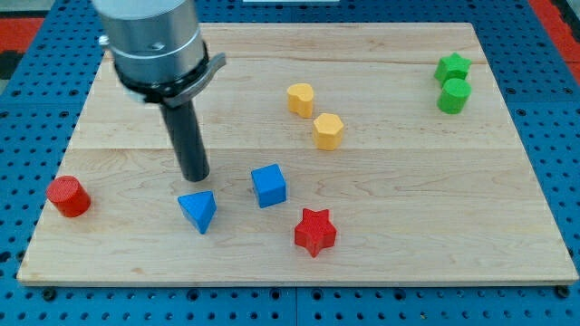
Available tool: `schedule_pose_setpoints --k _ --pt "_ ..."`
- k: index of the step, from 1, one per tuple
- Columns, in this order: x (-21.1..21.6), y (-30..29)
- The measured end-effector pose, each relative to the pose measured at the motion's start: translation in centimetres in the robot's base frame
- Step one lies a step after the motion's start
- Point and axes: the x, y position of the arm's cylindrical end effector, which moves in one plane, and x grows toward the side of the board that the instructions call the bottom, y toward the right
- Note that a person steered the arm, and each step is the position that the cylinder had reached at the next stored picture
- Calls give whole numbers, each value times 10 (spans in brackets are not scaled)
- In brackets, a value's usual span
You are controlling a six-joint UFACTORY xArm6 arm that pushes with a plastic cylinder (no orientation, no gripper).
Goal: Move the blue blocks towards the left
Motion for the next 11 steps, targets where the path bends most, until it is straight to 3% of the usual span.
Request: schedule_pose_setpoints --k 1,2,3,4,6,7,8,9,10,11 --pt "32 -11" --pt "37 35" --pt "37 42" --pt "82 13" --pt "91 14" --pt "120 -20" --pt "123 -2" --pt "123 130" --pt "119 181" --pt "122 153"
